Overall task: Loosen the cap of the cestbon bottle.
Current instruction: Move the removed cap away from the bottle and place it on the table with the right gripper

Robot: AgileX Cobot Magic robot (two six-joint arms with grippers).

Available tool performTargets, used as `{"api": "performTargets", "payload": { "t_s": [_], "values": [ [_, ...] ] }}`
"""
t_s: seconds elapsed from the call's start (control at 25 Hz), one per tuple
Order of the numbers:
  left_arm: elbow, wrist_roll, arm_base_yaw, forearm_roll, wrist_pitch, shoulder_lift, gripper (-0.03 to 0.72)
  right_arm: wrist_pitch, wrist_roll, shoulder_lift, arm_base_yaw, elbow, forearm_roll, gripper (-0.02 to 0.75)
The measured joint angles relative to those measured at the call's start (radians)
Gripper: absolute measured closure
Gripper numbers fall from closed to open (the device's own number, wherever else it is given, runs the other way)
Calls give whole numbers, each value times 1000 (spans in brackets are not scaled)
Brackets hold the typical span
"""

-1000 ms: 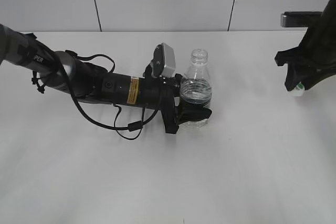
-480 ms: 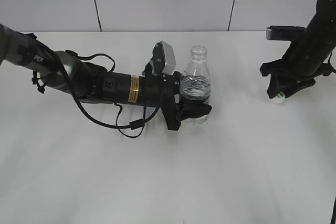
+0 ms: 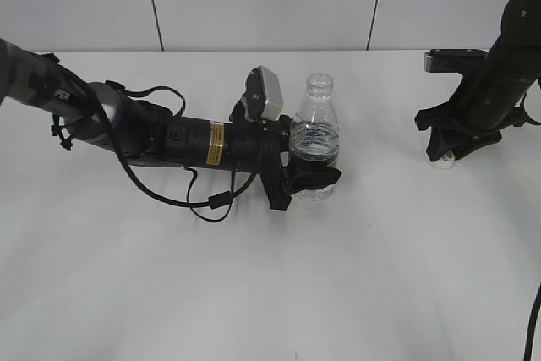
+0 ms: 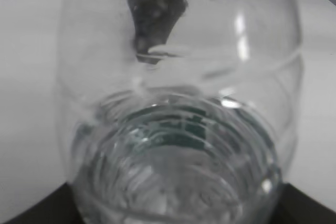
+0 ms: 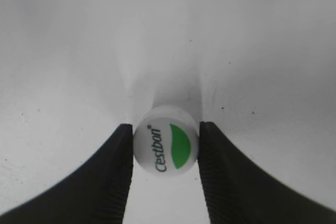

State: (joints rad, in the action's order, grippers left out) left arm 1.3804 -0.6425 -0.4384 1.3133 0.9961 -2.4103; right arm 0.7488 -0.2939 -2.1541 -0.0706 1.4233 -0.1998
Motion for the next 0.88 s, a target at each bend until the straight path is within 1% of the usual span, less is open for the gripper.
{"api": "performTargets", "payload": {
  "t_s": [0.08, 0.16, 0.24, 0.32, 0.36, 0.44, 0.48, 0.56, 0.64, 0.76, 0.88],
  "values": [
    [0, 0, 0, -1, 0, 0, 286, 1, -7, 0, 0, 0, 0, 379],
    [0, 0, 0, -1, 0, 0, 286, 6, -11, 0, 0, 0, -1, 302],
    [0, 0, 0, -1, 0, 0, 286, 6, -14, 0, 0, 0, -1, 242],
    [0, 0, 0, 0, 0, 0, 286, 6, -17, 0, 0, 0, -2, 206],
    [0, 0, 0, 2, 0, 0, 286, 6, -18, 0, 0, 0, -2, 198],
    [0, 1, 0, 3, -2, 0, 252, 6, -19, 6, 0, 0, -3, 190],
    [0, 1, 0, 5, -8, 0, 222, 6, -19, 11, 0, 0, -3, 188],
    [0, 1, 1, 16, -31, 0, 127, 6, -20, 26, 0, 0, -3, 188],
    [0, 1, 7, 28, -38, 0, 83, 8, -21, 42, 0, 0, -3, 187],
    [0, -13, 22, 68, -39, 0, 69, 15, -29, 68, 0, 0, -3, 185],
    [0, -67, 58, 136, 9, 0, 75, 37, -44, 102, 0, 0, -3, 184]
  ]
}}
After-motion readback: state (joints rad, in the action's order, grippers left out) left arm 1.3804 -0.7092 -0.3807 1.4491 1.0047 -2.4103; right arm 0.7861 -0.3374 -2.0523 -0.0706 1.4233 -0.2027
